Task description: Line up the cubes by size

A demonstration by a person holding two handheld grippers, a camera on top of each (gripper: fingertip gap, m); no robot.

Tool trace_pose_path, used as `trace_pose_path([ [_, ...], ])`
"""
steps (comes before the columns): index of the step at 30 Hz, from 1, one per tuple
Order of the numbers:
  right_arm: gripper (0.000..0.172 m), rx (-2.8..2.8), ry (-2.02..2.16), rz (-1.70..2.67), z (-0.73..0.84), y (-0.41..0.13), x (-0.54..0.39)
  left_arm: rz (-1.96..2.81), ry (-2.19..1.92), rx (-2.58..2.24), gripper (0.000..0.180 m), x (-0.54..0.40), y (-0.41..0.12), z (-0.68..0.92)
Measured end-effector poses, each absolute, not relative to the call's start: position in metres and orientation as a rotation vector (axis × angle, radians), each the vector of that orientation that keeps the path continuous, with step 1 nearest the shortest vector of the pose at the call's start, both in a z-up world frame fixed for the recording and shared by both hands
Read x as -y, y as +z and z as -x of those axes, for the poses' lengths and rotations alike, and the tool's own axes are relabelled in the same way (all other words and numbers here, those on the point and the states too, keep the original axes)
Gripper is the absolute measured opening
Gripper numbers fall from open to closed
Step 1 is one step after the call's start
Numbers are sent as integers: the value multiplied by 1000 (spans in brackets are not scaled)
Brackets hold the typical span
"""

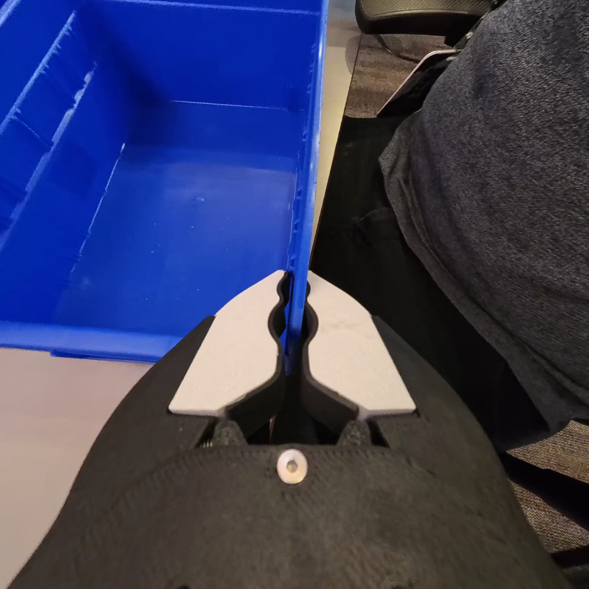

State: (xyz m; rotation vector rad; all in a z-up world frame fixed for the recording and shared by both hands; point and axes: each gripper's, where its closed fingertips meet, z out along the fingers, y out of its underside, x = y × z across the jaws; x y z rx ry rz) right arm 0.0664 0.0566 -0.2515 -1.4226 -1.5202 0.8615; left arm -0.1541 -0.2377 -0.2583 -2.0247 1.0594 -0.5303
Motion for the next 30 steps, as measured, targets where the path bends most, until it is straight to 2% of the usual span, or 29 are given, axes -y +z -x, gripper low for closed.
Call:
trace_pose_path([
  [28,3,1791,1079,1298,31,-254,-75,1953,-670,-1243,5,221,-258,118],
  [30,21,1797,1038,1344,29,-257,-80,1950,-670,-1244,5,219,-258,115],
])
